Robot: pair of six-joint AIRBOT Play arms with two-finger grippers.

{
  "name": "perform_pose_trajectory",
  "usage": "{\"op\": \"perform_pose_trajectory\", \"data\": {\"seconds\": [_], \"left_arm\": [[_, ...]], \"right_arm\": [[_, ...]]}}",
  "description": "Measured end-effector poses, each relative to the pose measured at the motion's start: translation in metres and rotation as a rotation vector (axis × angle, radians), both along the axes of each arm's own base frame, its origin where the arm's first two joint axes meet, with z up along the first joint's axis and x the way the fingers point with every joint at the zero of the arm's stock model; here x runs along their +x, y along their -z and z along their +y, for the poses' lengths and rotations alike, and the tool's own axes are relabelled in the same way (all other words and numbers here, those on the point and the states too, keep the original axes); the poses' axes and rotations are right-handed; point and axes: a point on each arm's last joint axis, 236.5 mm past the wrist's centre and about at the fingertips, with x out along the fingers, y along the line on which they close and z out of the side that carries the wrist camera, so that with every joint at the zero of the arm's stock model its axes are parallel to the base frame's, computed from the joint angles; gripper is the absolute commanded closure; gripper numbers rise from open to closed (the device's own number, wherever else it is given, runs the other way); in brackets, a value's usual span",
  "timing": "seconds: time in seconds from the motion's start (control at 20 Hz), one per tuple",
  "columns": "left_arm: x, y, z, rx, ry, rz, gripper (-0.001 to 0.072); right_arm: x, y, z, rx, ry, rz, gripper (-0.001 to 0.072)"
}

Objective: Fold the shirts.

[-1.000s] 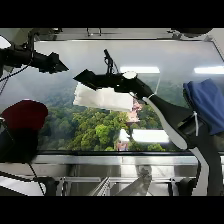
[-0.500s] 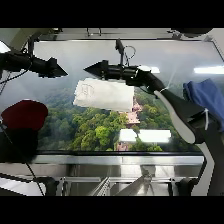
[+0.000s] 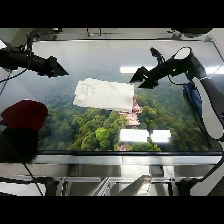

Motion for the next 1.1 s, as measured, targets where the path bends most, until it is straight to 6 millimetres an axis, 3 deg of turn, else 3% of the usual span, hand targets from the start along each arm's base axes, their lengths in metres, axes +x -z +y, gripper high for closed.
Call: {"op": "perform_pose_trajectory", "data": {"seconds": [0.1,0.2,0.35,0.5,0.55,0.6,0.65,0.9,1.1], "left_arm": [[-0.002,0.003,-0.009,0.002,0.024,0.004,0.0697],[-0.005,0.005,-0.019,0.004,0.052,0.006,0.0698],[-0.007,0.007,-0.028,0.006,0.077,0.005,0.0698],[-0.008,0.008,-0.03,0.008,0.087,0.003,0.0697],[-0.008,0.008,-0.03,0.008,0.088,0.003,0.0698],[-0.009,0.008,-0.03,0.009,0.091,0.007,0.0698],[-0.009,0.008,-0.03,0.009,0.092,0.006,0.0698],[-0.01,0.009,-0.029,0.009,0.095,0.009,0.0698],[-0.011,0.009,-0.03,0.009,0.098,0.012,0.0698]], "right_arm": [[-0.001,0.031,-0.015,-0.084,0.047,0.078,0.0005],[-0.006,0.055,-0.016,-0.119,0.06,0.139,0.0005],[-0.012,0.085,-0.002,-0.127,0.058,0.202,0.0005],[-0.013,0.093,0.026,-0.053,0.047,0.214,0.0021],[-0.013,0.095,0.034,-0.035,0.042,0.21,0.0097],[-0.011,0.097,0.039,-0.026,0.042,0.2,0.0415],[-0.009,0.101,0.044,-0.022,0.045,0.19,0.0634],[-0.004,0.093,0.063,0.047,0.035,0.154,0.0688],[0.009,0.052,0.059,0.089,0.051,0.067,0.0689]]}}
